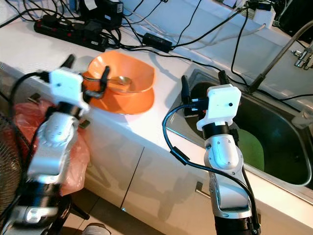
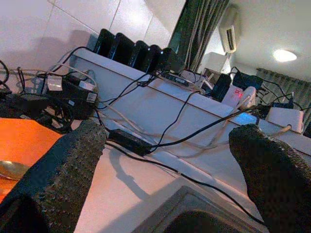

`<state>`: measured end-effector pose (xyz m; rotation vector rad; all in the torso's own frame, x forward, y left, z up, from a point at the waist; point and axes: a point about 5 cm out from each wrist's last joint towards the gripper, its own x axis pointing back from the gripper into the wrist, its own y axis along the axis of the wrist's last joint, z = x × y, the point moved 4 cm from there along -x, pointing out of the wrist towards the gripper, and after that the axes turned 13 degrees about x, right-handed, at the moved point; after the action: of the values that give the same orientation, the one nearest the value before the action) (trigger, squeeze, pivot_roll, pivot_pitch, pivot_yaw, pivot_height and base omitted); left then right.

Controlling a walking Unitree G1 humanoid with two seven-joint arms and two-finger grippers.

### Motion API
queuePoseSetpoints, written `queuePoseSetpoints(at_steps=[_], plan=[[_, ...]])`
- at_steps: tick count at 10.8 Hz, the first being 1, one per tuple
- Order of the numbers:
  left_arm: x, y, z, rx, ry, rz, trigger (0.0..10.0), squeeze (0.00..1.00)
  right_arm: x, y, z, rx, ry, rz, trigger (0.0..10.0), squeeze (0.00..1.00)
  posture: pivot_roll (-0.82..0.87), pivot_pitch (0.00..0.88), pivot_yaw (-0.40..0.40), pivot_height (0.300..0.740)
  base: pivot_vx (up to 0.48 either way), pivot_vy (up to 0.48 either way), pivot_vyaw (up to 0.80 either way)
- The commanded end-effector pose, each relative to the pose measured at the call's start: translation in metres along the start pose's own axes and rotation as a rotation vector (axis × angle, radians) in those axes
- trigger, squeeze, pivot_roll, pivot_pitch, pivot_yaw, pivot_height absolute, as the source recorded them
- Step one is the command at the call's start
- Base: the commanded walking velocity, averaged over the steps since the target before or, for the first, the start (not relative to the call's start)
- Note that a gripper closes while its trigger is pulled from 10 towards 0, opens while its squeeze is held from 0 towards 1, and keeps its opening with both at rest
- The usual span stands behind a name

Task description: Kitchen organization

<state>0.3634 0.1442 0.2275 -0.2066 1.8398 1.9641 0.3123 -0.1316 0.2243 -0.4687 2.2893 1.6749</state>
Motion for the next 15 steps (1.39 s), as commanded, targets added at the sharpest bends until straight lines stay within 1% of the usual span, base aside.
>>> queuePoseSetpoints(at_steps=[1,2,4,5,12,15], plan=[[-0.007,0.0,-0.015,0.02,-0.054,-0.007,10.0,0.0,0.001,0.001,-0.012,0.016,-0.039,-0.005,10.0,0.0,0.35,0.0,-0.252,0.74,0.0,0.0,0.0],[-0.007,-0.004,-0.018,0.051,-0.062,-0.001,0.0,0.0,0.003,0.001,-0.012,0.017,-0.043,-0.004,10.0,0.0,0.34,0.0,-0.25,0.74,0.0,0.0,0.0],[-0.007,-0.007,-0.019,0.059,-0.063,0.002,0.0,0.0,0.005,0.0,-0.014,0.019,-0.049,0.005,10.0,0.0,0.34,0.0,-0.252,0.74,0.0,0.0,0.0],[-0.007,-0.01,-0.018,0.079,-0.05,0.013,0.0,0.0,0.006,0.0,-0.016,0.021,-0.051,0.008,10.0,0.0,0.33,0.0,-0.256,0.74,0.0,0.0,0.0],[-0.01,-0.011,-0.024,0.118,-0.059,0.005,0.0,0.0,0.008,-0.001,-0.018,0.025,-0.058,0.016,10.0,0.0,0.33,0.0,-0.254,0.74,0.0,0.0,0.0],[-0.011,-0.009,-0.023,0.119,-0.058,-0.002,0.0,0.0,0.008,-0.001,-0.018,0.024,-0.058,0.015,10.0,0.0,0.33,0.0,-0.254,0.74,0.0,0.0,0.0]])
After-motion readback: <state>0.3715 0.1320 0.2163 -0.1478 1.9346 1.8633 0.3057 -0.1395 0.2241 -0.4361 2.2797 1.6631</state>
